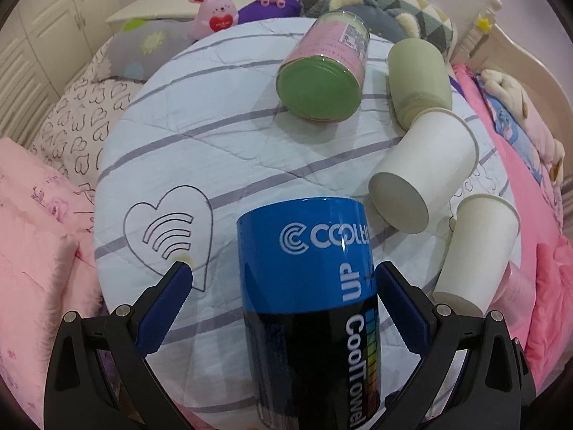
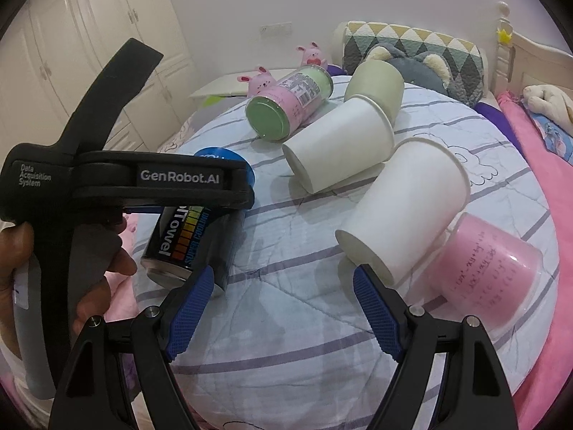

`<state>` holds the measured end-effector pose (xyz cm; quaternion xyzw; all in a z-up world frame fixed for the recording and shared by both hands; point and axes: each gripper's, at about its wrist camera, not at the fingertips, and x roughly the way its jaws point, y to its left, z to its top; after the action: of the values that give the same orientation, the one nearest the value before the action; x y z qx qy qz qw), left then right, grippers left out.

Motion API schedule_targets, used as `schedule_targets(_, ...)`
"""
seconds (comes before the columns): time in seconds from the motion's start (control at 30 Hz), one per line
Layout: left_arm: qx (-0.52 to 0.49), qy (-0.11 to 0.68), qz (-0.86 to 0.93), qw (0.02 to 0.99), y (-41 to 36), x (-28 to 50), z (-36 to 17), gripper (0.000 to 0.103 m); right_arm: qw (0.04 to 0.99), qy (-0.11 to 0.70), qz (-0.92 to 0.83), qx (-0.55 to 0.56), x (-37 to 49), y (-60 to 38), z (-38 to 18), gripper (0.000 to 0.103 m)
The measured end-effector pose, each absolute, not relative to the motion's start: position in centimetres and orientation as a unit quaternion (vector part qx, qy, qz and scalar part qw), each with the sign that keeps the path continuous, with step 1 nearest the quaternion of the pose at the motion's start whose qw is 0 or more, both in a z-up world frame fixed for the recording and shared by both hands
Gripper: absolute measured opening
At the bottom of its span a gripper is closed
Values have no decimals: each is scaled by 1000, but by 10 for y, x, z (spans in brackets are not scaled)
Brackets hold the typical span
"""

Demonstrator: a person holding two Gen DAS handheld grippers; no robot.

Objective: Flip cup upright
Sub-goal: 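Grasp the can with the left tool while the right tool releases it, then lower the can open end up onto the bed and open the left tool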

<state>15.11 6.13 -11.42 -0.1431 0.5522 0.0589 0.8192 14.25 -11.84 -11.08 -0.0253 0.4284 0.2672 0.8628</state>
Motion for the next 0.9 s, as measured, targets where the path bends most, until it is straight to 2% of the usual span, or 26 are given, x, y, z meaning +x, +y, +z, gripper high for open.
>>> schedule_targets(0.03, -142, 552, 58, 819, 60, 152, -114, 99, 862, 429, 268, -26, 142, -118, -111, 82)
schedule_targets(0.07, -142, 549, 60, 821, 60, 153, -114, 87, 862, 428, 268, -27, 142, -118, -110, 82)
schedule_targets(0.13, -144, 549, 47, 822, 58, 155, -115, 73, 862, 429, 269, -28, 143, -117, -110, 82)
schedule_targets(0.9, -76, 380, 38, 921, 40, 131, -65, 69, 866, 427, 261, -20, 143, -117, -111, 82)
